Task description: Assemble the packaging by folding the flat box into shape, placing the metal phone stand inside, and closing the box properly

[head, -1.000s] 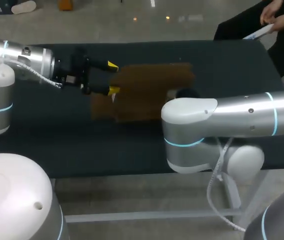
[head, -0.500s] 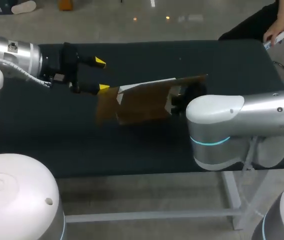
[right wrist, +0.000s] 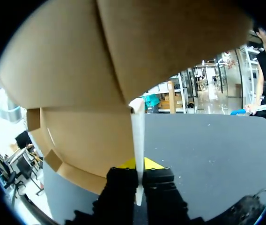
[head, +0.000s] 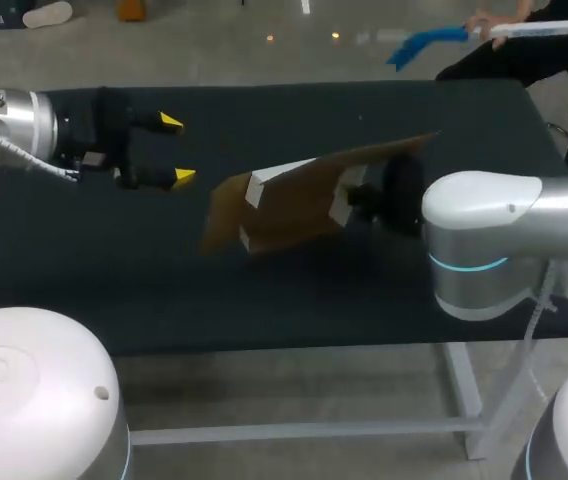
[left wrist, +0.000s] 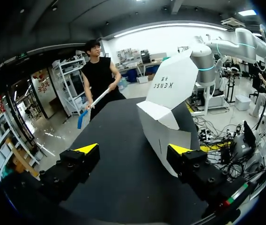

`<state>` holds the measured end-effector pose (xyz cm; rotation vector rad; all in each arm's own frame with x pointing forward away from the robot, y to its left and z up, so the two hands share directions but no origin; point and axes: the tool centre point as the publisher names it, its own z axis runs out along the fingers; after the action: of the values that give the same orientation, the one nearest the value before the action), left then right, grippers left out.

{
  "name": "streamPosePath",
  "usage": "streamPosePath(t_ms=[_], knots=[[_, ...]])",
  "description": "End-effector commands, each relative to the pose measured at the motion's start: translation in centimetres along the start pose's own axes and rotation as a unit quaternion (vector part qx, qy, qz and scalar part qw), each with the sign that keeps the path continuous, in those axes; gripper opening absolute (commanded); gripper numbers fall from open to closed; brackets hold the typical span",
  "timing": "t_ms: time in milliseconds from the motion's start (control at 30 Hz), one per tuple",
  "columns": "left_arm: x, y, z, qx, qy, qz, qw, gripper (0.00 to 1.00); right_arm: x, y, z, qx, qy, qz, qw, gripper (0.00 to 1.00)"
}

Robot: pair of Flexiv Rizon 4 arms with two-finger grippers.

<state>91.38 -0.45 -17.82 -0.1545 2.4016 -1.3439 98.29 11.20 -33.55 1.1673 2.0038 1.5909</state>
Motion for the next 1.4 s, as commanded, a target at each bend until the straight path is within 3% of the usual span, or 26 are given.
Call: streamPosePath(t_ms=[33, 100, 533, 700, 867, 1067, 1133, 1400], knots=[[0.3, -0.2, -0.8, -0.005, -0.002, -0.001, 1.000, 1.00, -0.5, 0.6, -0.4, 0.020, 0.082, 0.008, 0.996, 0.00], [0.3, -0.2, -0.8, -0.005, -0.002, -0.001, 1.000, 1.00, -0.6, 0.8, -0.4, 0.019, 0.113, 0.032, 0.993, 0.00], [0.3, -0.2, -0.8, -0.005, -0.002, -0.001, 1.000, 1.00, -0.6, 0.8, -0.4, 0.019, 0.113, 0.032, 0.993, 0.00], [0.0, -0.8, -1.2, -0.029, -0.016, 0.048, 0.998, 1.00, -0.8, 1.1, -0.5, 0.095, 0.110, 0.043, 0.988, 0.00], [-0.3, -0.3, -2.2, -0.048, -0.024, 0.063, 0.997, 1.00, -2.1, 1.5, -1.7, 0.154, 0.109, 0.051, 0.981, 0.00], [-0.1, -0.2, -2.6, -0.080, -0.026, 0.087, 0.993, 1.00, -2.6, 1.5, -2.8, 0.198, 0.152, 0.060, 0.967, 0.00], [-0.4, -0.2, -2.6, -0.091, 0.001, 0.084, 0.992, 1.00, -2.4, 1.2, -3.2, 0.216, 0.194, 0.063, 0.955, 0.00], [-0.4, -0.2, -2.6, -0.091, 0.001, 0.084, 0.992, 1.00, -2.4, 1.2, -3.2, 0.216, 0.194, 0.063, 0.955, 0.00]])
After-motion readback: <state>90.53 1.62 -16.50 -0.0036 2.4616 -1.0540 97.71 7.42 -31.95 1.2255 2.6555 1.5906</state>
